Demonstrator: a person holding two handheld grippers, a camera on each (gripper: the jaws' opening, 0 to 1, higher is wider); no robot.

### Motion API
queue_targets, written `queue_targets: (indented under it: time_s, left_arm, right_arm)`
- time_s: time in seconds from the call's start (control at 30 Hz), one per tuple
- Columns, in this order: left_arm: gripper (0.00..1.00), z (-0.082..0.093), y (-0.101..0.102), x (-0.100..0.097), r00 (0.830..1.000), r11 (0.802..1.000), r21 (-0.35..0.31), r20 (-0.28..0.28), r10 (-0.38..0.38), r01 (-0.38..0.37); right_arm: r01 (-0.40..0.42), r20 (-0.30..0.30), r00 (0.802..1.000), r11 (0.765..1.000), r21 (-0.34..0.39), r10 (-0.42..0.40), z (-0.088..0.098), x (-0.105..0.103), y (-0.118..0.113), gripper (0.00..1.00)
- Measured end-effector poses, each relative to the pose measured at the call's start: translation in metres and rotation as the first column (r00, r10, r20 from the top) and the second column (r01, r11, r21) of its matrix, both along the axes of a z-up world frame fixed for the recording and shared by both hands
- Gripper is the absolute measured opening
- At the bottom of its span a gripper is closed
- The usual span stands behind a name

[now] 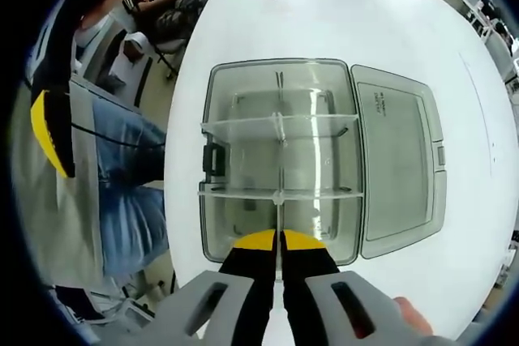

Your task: Insert the divider into the dual guide fixture by aligning both edges with the guide slots and pushing it downward to the bottom, including one-sided entry, uneven engagement, binding, and posture correction.

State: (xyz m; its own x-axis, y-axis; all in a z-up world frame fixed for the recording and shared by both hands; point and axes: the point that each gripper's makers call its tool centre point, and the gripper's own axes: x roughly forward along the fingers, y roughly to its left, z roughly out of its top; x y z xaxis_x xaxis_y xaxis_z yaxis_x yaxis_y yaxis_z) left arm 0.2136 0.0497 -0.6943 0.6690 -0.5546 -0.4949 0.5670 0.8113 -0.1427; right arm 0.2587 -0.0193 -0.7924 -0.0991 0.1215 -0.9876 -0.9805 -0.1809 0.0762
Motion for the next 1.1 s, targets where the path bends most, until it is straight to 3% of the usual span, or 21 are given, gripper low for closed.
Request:
queue_targets:
  time_s: [1.1]
  left_arm:
    - [0.84,0.001,0.005,-0.006,1.000,1.000,0.019,-0.014,0.001,-0.001]
  right_arm:
    - [0.082,-0.052,0.996,0.987,0.141,-0.076,0.009,-0.004,0.005,0.17]
